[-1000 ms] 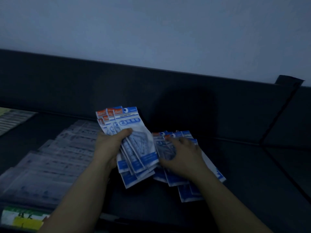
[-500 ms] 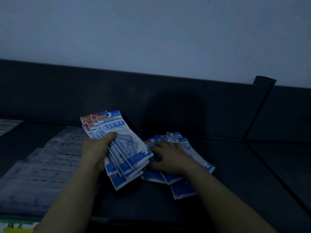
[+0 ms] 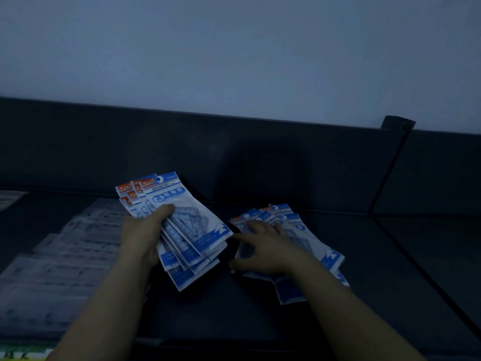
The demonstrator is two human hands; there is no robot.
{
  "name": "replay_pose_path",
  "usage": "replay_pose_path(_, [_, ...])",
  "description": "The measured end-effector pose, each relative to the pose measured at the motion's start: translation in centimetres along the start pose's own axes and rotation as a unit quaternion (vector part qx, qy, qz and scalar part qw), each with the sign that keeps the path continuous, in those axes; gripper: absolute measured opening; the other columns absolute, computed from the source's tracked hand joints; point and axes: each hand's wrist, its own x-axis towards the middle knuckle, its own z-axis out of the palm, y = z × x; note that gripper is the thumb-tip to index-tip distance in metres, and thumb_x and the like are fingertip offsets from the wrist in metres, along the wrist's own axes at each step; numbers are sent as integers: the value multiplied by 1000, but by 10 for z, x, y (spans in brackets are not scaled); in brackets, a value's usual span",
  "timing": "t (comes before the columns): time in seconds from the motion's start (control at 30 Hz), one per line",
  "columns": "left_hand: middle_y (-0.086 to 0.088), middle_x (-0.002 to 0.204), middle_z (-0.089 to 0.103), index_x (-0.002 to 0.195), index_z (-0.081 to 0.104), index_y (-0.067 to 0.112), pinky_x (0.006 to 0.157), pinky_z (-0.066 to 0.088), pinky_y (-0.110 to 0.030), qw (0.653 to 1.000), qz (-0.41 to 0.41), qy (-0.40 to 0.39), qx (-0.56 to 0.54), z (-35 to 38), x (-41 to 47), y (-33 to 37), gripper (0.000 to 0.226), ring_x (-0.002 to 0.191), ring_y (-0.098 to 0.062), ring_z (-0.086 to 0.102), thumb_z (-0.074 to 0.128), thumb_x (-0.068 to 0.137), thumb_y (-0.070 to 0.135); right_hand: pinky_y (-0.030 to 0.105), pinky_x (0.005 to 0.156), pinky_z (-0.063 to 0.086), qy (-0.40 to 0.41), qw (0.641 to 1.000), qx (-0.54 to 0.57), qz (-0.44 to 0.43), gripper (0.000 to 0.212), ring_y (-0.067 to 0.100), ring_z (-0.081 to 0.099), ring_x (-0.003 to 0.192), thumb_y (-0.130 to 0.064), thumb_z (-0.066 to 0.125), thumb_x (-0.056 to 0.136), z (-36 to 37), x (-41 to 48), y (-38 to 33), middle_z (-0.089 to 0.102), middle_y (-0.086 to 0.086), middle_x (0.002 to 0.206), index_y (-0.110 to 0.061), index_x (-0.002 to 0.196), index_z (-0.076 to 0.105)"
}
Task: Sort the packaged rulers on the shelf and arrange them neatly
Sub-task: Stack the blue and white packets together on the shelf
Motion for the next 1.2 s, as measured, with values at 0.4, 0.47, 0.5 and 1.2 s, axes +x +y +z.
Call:
replay_pose_path(0.4, [-15, 90, 72, 94, 64, 7, 68, 58, -41, 997, -21, -74, 7, 63, -32, -18, 20, 77, -30, 71, 74, 77, 3, 46, 119, -1, 8, 990, 32, 137, 58, 19, 11, 146, -51, 55, 85, -24, -48, 114, 13, -6, 159, -50, 140, 34])
replay_pose_path(0.47, [-17, 93, 72, 99, 65, 4, 68, 59, -45, 996, -23, -90, 3, 76, -39, -31, 25, 78, -32, 71, 75, 76, 2, 45, 119, 3, 19, 986, 43, 159, 56, 21, 14, 145, -49, 57, 85, -25, -55, 128, 15, -6, 159, -49, 138, 39])
replay_pose_path(0.5, [-18, 97, 72, 104, 64, 3, 70, 59, -48, 995, -23, -97, 0, 82, -41, -38, 31, 81, -33, 71, 76, 75, 2, 44, 119, 5, 26, 984, 42, 169, 54, 21, 17, 144, -48, 59, 85, -26, -58, 133, 17, -5, 158, -48, 136, 42])
replay_pose_path(1.2, [-6, 103, 70, 118, 55, 8, 74, 57, -28, 971, 142, -187, 53, 70, -44, -25, 71, 89, -18, 69, 90, 56, 16, 35, 80, 56, 103, 970, 221, -20, 44, 7, 66, 89, -24, 82, 69, -79, -52, 47, 69, -9, 102, -27, 108, 62])
